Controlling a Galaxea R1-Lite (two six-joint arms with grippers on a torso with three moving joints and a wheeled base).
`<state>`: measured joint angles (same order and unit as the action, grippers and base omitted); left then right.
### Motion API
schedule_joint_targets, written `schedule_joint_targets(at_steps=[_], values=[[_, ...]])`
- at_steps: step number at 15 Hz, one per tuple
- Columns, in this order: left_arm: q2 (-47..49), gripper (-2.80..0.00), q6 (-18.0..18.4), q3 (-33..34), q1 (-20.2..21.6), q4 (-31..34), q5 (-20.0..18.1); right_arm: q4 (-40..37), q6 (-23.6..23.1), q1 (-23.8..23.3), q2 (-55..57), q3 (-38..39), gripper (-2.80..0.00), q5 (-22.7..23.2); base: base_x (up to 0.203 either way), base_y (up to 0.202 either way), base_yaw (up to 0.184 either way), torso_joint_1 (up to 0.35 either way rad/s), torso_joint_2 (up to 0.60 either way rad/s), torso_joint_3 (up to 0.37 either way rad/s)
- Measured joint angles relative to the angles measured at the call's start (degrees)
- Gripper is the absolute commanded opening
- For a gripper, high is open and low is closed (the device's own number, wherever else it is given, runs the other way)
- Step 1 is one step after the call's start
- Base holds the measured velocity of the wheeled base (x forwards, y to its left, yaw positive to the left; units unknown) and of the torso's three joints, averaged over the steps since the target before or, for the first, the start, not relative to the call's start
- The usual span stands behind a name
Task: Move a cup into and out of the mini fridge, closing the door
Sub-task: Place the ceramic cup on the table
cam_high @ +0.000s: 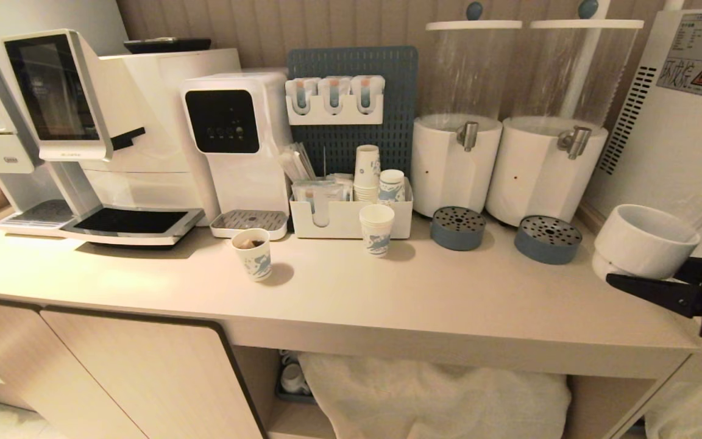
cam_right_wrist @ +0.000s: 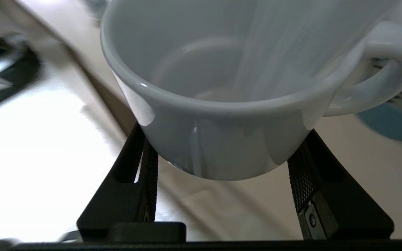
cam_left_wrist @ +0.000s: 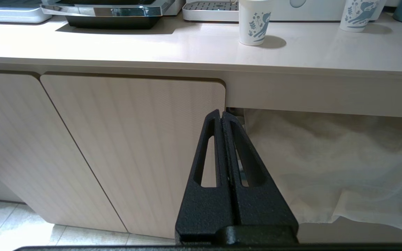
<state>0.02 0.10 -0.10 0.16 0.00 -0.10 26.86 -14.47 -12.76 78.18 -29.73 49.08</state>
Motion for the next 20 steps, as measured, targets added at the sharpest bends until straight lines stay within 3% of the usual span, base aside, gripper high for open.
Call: schedule_joint_targets(at_steps=[5,8,14,20], values=[[0.0,-2.8,-0.1,0.0,0.0,0.0,0.0,24.44,-0.93,1.37,20.36,0.45,-2.8,-8.78,0.0,0.0,0.0,0.0,0.0,0.0],[0.0,-2.8,-0.07,0.0,-0.05,0.0,0.01,32.61,-0.77,2.43,31.76,-2.45,-2.8,-12.92,0.0,0.0,0.0,0.0,0.0,0.0],[0.0,-2.8,-0.23,0.0,0.0,0.0,0.0,33.89,0.8,3.78,45.29,-10.44,-2.8,-19.04,0.0,0.0,0.0,0.0,0.0,0.0],[0.0,-2.8,-0.34,0.0,0.0,0.0,0.0,34.06,1.75,4.34,49.53,-12.86,-2.8,-21.56,0.0,0.0,0.0,0.0,0.0,0.0]])
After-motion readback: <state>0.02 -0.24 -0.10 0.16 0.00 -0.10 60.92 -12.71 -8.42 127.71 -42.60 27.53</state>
